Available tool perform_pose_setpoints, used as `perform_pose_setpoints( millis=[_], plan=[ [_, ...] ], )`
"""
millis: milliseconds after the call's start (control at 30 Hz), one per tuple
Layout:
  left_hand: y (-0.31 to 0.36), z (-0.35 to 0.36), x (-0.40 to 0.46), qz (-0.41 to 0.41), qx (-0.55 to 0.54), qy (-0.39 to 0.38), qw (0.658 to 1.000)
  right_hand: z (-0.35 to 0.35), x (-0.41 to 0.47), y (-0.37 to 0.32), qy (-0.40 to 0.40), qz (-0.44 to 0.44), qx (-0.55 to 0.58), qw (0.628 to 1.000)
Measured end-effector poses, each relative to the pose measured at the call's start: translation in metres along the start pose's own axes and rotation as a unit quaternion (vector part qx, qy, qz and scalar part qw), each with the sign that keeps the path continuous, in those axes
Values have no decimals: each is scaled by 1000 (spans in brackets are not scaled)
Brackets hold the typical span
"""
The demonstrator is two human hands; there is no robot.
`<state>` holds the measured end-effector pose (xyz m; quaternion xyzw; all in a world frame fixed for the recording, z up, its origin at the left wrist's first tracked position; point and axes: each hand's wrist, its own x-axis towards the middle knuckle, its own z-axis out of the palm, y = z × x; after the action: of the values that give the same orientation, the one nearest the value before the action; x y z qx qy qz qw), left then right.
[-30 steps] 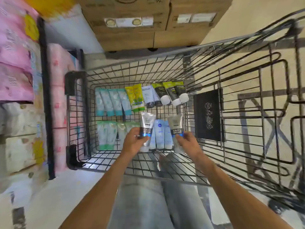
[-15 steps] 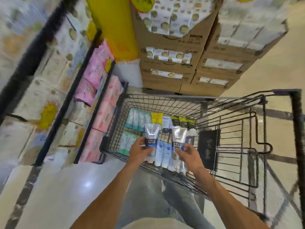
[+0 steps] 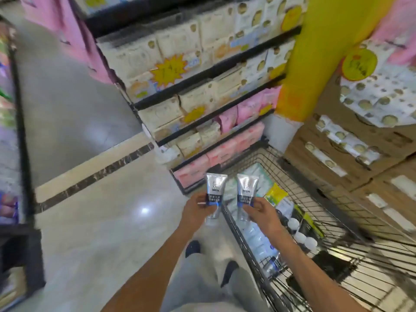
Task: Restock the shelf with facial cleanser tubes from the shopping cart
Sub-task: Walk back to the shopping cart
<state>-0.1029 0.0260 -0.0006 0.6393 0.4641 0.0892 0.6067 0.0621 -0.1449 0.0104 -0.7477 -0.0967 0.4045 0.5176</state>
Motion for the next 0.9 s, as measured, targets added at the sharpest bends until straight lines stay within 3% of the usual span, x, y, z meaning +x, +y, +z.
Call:
perform_pose_setpoints(
  millis=[367,567,900],
  plan=[
    [-75,-167,-128,-21,-133,251,958,197,-27,-38,-247,-83,-137,956],
    [-141,-251,-220,-27,-172,377,910,321,-97,-34,-348,-117,-180,913],
    [-243,-364,-371,-43,-232,512,826,500,-252,-3,-469,-157,-219,841]
  ],
)
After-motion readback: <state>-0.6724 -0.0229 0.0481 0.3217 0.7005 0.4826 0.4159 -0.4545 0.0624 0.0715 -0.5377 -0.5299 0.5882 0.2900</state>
